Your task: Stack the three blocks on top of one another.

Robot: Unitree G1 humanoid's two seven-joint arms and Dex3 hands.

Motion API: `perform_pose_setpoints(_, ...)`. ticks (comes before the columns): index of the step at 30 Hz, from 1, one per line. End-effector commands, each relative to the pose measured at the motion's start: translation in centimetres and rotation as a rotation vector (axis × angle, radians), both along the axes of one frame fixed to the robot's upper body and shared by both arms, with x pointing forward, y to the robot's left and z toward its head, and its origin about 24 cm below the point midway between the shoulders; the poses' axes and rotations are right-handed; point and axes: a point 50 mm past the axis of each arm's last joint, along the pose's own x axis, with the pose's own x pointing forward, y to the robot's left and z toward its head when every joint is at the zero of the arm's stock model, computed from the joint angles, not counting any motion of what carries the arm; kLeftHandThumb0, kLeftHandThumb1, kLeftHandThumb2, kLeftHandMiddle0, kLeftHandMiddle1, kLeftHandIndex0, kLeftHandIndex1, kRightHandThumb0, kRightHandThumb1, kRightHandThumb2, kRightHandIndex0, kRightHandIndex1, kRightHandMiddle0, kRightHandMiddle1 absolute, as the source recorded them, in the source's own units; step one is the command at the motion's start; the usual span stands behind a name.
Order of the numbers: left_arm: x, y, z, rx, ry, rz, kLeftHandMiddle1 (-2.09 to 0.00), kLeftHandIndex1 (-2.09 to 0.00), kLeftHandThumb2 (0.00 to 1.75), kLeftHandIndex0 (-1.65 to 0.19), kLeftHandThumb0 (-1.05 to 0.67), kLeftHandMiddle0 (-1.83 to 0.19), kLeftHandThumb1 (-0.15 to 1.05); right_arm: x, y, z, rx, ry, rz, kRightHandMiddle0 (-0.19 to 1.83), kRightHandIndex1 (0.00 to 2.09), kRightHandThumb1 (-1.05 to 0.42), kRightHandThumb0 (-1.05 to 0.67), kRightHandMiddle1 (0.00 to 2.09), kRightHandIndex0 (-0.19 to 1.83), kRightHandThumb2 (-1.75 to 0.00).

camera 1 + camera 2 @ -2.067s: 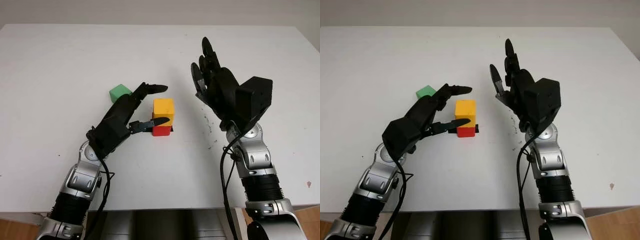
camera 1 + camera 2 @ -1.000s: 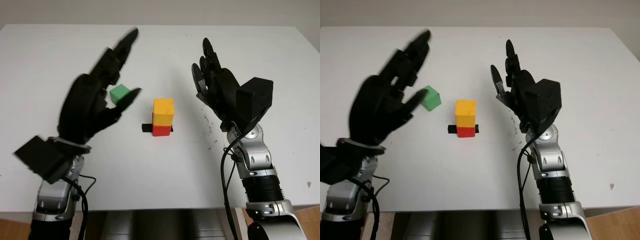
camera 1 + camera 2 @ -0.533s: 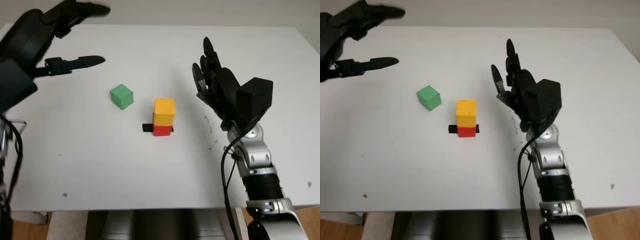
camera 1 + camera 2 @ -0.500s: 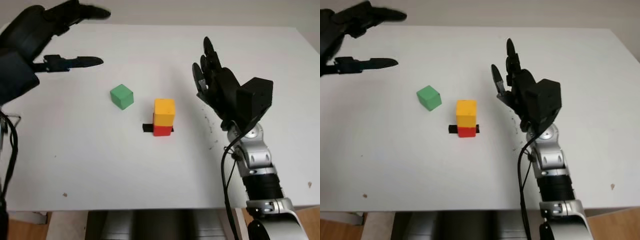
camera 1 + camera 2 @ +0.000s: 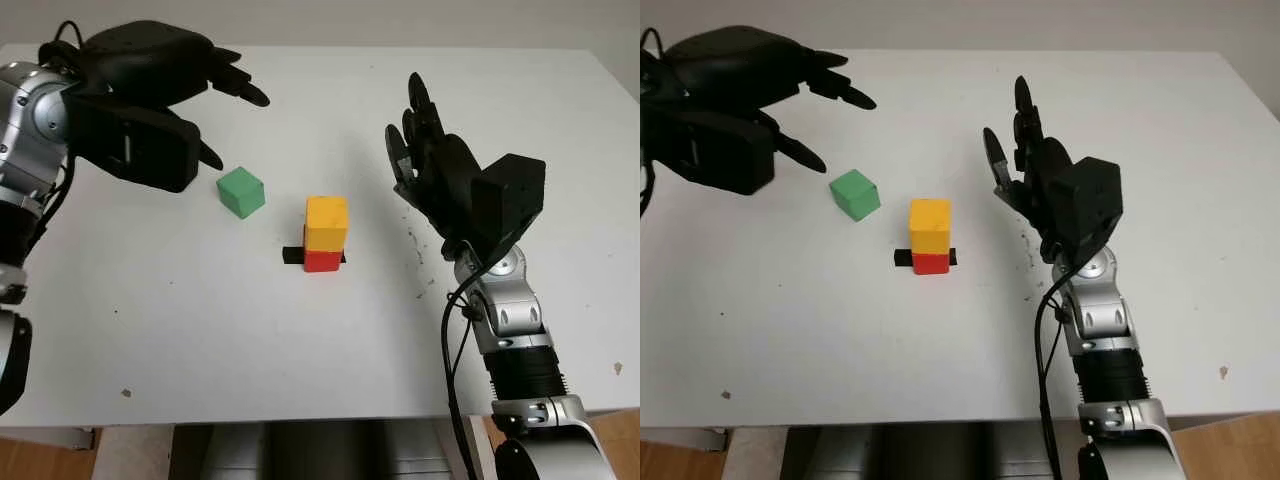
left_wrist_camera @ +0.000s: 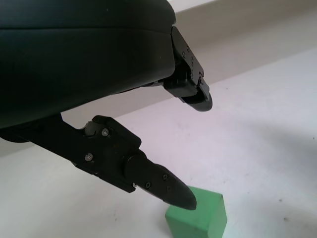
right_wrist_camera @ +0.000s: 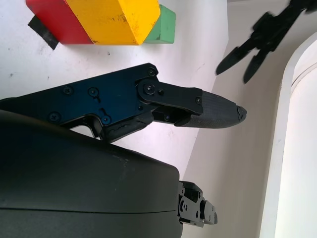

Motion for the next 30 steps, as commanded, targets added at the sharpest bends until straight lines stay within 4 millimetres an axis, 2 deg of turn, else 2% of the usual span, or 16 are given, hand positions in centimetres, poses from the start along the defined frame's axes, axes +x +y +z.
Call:
perform_pose_setpoints(1, 0.2, -0.9, 0.9, 0.04, -0.032, -0.019, -0.01, -0.07, 0.05, -0.37, -0.54, -0.1, 0.79, -0.1, -0.1, 0.3, 0.008, -0.022, -0.002, -0.18, 0.04, -1.05, -0.65, 0.05, -0.19, -0.6)
perform_pose_setpoints(6, 0.4, -1.6, -0.4, 0.132, -0.014, -0.045, -0.03, -0.06, 0.06, -0.34, -0.51, -0.07, 0.81, -0.2, -0.3, 0.2, 0.011, -0.02, -0.005, -0.19, 0.03, -1.05, -0.64, 0.04, -0.19, -0.61)
perform_pose_setpoints(12, 0.7, -1.4, -1.9, 0.217, -0.006, -0.027, -0.04, -0.06, 0.05, -0.34, -0.5, -0.05, 0.8, -0.2, -0.4, 0.1, 0.017, -0.016, -0.004, -0.19, 0.02, -1.05, -0.65, 0.03, -0.19, -0.61)
perform_pose_setpoints(24, 1.8, 0.4, -4.2, 0.321, -0.035, 0.059, -0.06, -0.09, 0.06, -0.42, -0.56, -0.05, 0.82, -0.4, -0.7, 0.0, 0.015, -0.014, -0.011, -0.19, 0.03, -1.05, -0.67, 0.04, -0.19, -0.59)
perform_pose_setpoints(30, 2.2, 0.9, -5.0, 0.294, -0.044, 0.074, -0.06, -0.09, 0.06, -0.44, -0.59, -0.07, 0.82, -0.5, -0.7, 0.0, 0.014, -0.016, -0.01, -0.19, 0.04, -1.05, -0.66, 0.04, -0.19, -0.59)
